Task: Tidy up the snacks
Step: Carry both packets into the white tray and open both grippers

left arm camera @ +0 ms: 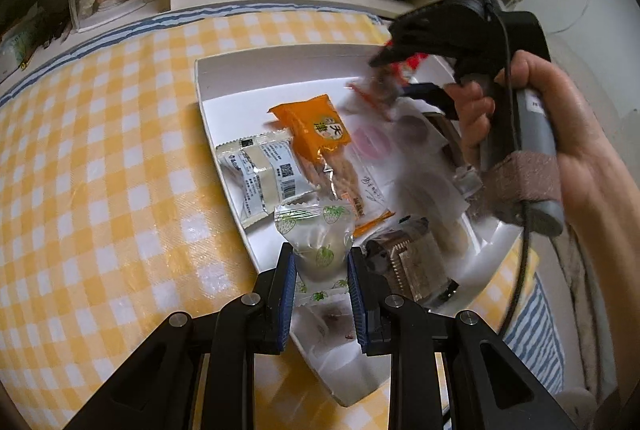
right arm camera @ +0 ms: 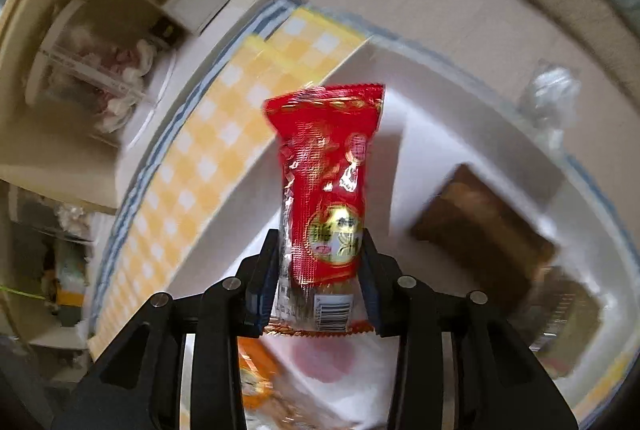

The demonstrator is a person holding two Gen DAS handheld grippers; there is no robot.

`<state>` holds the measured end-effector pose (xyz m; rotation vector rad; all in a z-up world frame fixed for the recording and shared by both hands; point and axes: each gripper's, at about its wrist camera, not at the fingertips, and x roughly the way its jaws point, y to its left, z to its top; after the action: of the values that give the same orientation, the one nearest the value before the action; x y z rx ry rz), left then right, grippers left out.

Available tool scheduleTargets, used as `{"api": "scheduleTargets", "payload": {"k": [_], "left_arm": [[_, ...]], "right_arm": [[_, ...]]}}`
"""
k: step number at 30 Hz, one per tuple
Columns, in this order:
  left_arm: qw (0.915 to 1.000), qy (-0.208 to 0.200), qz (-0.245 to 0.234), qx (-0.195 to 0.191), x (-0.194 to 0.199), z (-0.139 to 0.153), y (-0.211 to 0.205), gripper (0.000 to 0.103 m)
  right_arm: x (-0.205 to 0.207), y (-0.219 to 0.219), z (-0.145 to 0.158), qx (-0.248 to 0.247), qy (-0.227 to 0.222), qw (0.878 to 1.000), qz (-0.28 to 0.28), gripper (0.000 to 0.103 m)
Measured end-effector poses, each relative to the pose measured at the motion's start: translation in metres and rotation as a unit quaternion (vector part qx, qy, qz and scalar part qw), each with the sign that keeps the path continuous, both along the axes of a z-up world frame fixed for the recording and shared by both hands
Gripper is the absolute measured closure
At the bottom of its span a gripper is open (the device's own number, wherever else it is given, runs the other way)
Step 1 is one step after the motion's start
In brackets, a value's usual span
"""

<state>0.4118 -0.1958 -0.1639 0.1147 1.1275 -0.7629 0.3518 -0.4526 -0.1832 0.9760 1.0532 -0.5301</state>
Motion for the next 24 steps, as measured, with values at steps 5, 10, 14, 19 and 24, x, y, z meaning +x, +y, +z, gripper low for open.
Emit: {"api": "scheduleTargets", "payload": {"k": [5, 10, 14, 19, 24], "left_arm": [[0.9999, -0.005, -0.006, 0.008, 0.002, -0.005, 0.002, 0.078], [0.9999, -0.004, -0.009, 0.013, 0.0, -0.006, -0.001, 0.078], [0.9997, -0.006, -0.014, 0.017, -0.003, -0.005, -0.005, 0.078], [0.9996, -0.007, -0.017, 0.021, -0.004, -0.007, -0.007, 0.078], [0.9997, -0.01, -0.013, 0.017, -0.002, -0.005, -0.006, 0.078]], "right_arm": [[0.021, 0.007, -0.002, 0.042, -0.027, 0.997, 0.058, 0.06], [0.03, 0.023, 0.004, 0.049, -0.022, 0.991, 0.118, 0.05], [0.023, 0.03, 0.006, 0.031, -0.001, 0.991, 0.132, 0.069], [-0.003, 0.011, 0.007, 0.026, -0.007, 0.998, 0.056, 0.07], [-0.034, -0.011, 0.002, 0.056, -0.028, 0.996, -0.061, 0.069]]}}
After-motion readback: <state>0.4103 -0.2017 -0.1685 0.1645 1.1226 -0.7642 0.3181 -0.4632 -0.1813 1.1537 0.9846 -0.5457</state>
